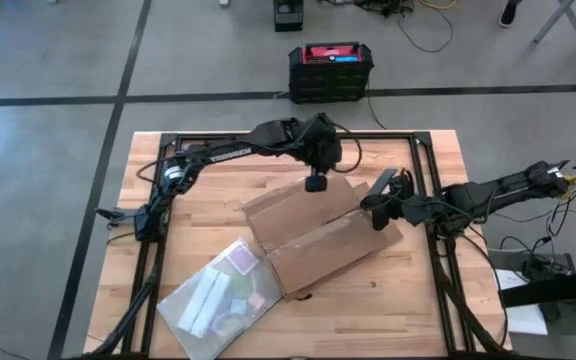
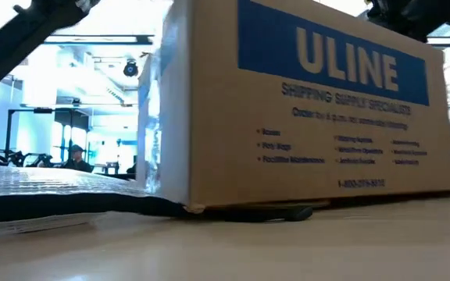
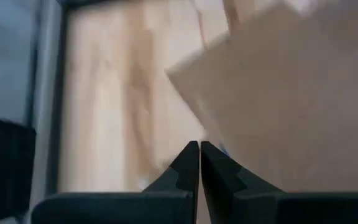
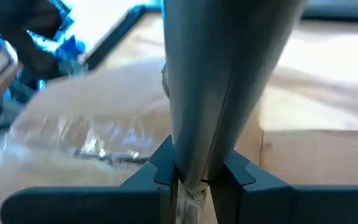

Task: Unpack boxes
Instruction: Break down cardboard box until it is fully flat

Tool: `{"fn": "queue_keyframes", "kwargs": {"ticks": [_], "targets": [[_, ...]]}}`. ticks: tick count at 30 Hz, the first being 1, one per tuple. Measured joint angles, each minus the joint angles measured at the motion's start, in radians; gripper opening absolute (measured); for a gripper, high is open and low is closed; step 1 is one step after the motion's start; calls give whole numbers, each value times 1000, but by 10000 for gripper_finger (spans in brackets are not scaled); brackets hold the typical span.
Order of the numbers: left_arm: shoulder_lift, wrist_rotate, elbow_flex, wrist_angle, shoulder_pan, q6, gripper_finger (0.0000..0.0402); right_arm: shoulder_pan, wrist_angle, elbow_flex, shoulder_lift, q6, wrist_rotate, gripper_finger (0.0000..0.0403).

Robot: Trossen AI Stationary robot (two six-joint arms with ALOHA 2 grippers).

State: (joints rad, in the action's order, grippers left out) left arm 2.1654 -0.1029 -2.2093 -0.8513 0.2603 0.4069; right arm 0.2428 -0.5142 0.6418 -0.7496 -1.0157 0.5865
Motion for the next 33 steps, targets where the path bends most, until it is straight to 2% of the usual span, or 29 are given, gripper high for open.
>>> {"fn": "queue_keyframes", "kwargs": {"ticks": [4,8,15,18,22,27,33], "targets": [[-85,-39,7,34,-93,31,0,-2,110,0,-54,77,108,40],[-84,-30,39,50,-219,20,0,4,129,0,-73,112,116,40],[-50,199,172,282,-438,-63,0,66,96,-5,-48,137,227,40],[-43,271,218,319,-465,-141,0,75,49,-7,-19,107,259,40],[-50,276,268,384,-481,-258,0,75,41,-33,2,88,253,40],[-44,309,341,412,-480,-340,0,64,99,-93,3,84,199,40],[-49,346,370,397,-482,-386,0,62,197,-114,71,182,188,40]]}}
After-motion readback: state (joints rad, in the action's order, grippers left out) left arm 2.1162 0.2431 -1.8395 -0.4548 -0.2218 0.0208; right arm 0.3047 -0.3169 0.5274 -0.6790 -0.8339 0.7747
